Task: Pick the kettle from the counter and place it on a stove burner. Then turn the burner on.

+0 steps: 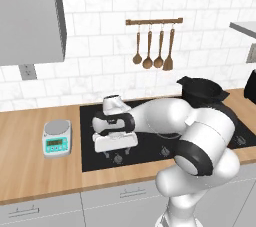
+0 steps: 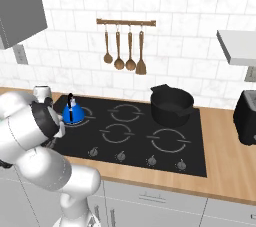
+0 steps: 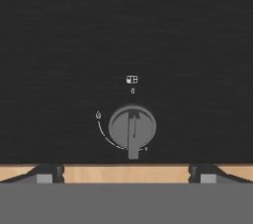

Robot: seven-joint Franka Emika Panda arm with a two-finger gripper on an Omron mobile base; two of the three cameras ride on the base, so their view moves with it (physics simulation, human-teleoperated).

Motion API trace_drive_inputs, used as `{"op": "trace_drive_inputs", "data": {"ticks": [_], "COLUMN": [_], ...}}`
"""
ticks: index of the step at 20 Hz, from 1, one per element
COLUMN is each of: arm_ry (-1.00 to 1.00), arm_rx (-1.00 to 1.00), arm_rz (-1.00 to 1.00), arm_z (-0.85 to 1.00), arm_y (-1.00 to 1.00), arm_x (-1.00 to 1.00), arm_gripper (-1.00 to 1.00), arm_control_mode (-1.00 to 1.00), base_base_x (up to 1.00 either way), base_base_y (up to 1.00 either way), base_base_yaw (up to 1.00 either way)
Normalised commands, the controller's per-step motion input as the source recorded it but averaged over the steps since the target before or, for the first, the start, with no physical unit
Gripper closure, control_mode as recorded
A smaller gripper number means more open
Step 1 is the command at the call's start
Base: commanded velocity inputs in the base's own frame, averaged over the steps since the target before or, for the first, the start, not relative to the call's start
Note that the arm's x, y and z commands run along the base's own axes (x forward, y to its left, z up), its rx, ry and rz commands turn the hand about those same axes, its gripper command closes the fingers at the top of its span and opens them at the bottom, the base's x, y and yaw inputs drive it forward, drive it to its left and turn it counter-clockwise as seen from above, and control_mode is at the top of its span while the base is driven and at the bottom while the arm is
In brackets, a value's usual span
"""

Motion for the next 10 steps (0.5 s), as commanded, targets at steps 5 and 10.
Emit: {"op": "trace_drive_inputs", "data": {"ticks": [5, 10], "arm_ry": [0.00, 0.00], "arm_rx": [0.00, 0.00], "arm_rz": [0.00, 0.00], "arm_z": [-0.04, -0.20], "arm_y": [-0.03, 0.00], "arm_x": [0.00, 0.04], "arm_gripper": [-1.00, -1.00], "arm_control_mode": [-1.00, -1.00], "base_base_x": [0.00, 0.00], "base_base_y": [0.00, 0.00], "base_base_yaw": [0.00, 0.00]}}
